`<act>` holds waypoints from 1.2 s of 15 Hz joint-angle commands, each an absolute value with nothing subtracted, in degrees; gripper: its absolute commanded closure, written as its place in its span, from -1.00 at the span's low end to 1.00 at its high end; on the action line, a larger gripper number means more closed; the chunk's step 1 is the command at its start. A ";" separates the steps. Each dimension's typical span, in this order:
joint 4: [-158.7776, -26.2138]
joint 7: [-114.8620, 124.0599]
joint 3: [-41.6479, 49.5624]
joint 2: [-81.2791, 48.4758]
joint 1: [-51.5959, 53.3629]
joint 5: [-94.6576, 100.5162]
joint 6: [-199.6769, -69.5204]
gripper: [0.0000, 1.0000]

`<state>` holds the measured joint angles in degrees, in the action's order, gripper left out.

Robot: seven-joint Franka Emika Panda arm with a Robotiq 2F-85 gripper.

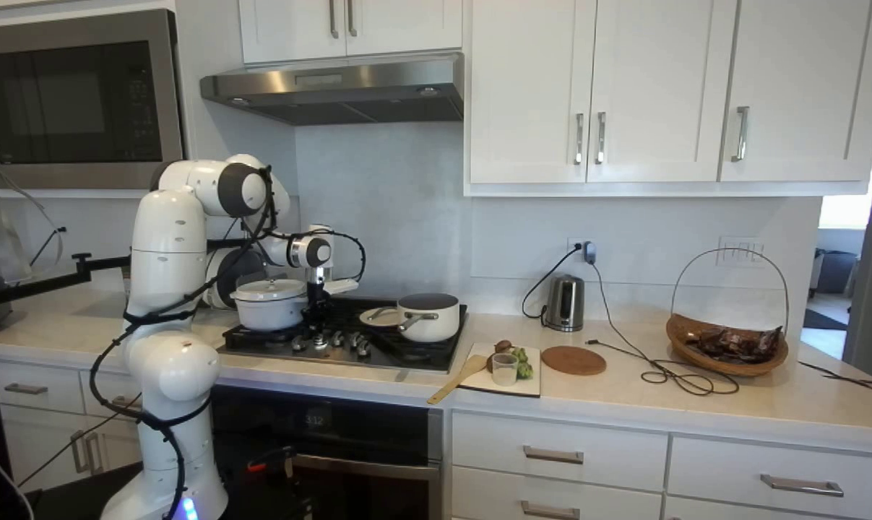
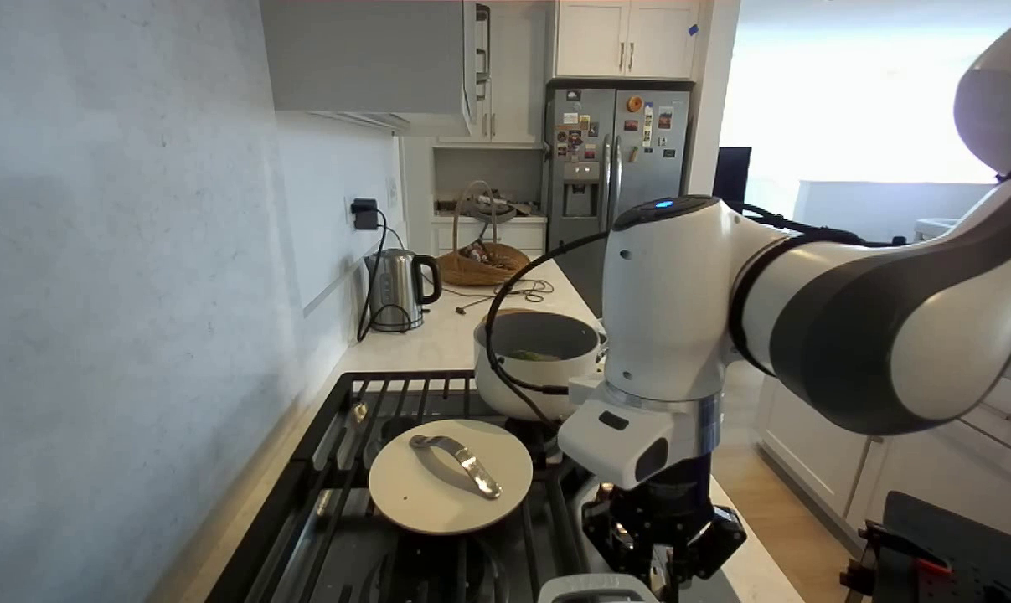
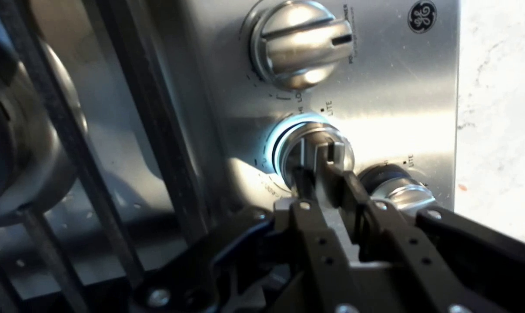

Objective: Turn the fourth switch from the right to the left

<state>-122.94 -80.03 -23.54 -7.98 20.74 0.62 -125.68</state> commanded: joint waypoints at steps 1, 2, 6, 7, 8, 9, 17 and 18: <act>-127.12 -84.07 -23.57 -6.06 20.26 1.13 -120.04 0.90; -127.08 -84.72 -23.48 -6.01 20.29 1.50 -119.88 0.90; -127.04 -86.98 -23.37 -5.91 20.43 2.27 -119.57 0.90; -127.02 -87.17 -23.34 -5.90 20.50 2.56 -119.52 0.90; -126.81 -87.34 -23.32 -6.00 20.60 2.92 -119.34 0.90; -126.79 -87.81 -23.32 -6.01 20.64 3.05 -119.29 0.90; -125.55 -87.45 -22.76 -5.43 20.82 7.09 -115.40 -0.35; -125.10 -87.33 -22.54 -5.27 20.75 8.11 -114.07 -0.51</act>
